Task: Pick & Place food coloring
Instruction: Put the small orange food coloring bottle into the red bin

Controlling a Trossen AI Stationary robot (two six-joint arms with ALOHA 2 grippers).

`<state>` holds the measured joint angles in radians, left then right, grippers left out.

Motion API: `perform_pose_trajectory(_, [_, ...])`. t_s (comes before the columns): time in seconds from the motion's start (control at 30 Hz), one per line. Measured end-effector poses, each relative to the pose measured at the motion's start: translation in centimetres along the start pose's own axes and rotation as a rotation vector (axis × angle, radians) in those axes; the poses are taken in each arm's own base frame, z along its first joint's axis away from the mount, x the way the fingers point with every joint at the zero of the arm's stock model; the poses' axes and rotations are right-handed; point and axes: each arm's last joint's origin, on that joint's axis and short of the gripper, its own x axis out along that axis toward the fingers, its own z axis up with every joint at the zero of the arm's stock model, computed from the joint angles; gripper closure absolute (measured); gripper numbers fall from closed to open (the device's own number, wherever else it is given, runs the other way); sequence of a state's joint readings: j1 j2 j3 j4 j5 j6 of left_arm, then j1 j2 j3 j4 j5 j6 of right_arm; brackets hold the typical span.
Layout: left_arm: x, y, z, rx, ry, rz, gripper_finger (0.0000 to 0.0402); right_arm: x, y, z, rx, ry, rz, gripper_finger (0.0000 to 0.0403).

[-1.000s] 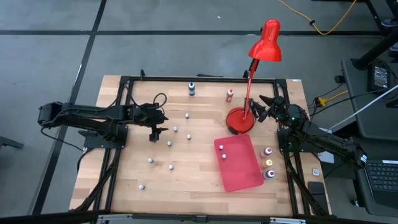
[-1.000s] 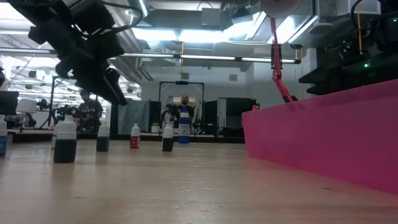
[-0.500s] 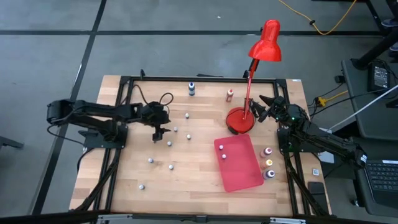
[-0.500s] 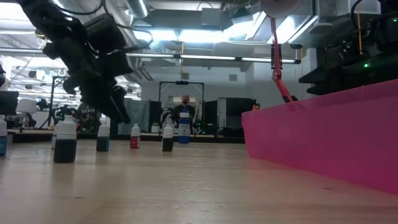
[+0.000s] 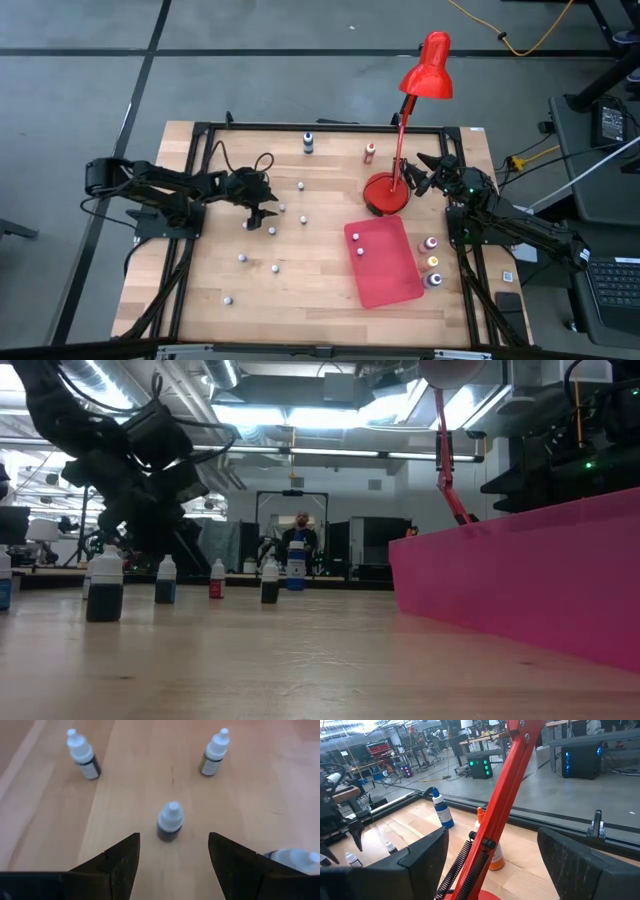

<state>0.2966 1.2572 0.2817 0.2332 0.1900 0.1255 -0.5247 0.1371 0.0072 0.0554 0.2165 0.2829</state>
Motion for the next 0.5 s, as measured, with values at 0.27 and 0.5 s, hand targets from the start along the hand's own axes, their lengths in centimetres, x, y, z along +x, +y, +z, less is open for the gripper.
perform_pose_trajectory(0.27, [-0.12, 0.47, -0.88, 0.027, -0.013, 0.022, 0.0187, 0.00, 0.00, 0.00, -0.001, 0.000, 0.000, 0.0097])
perform_pose_trajectory(0.5, [0.50, 0.64, -1.02, 0.017, -0.020, 0.016, 0.0190, 0.00, 0.00, 0.00, 0.000, 0.000, 0.000, 0.0097])
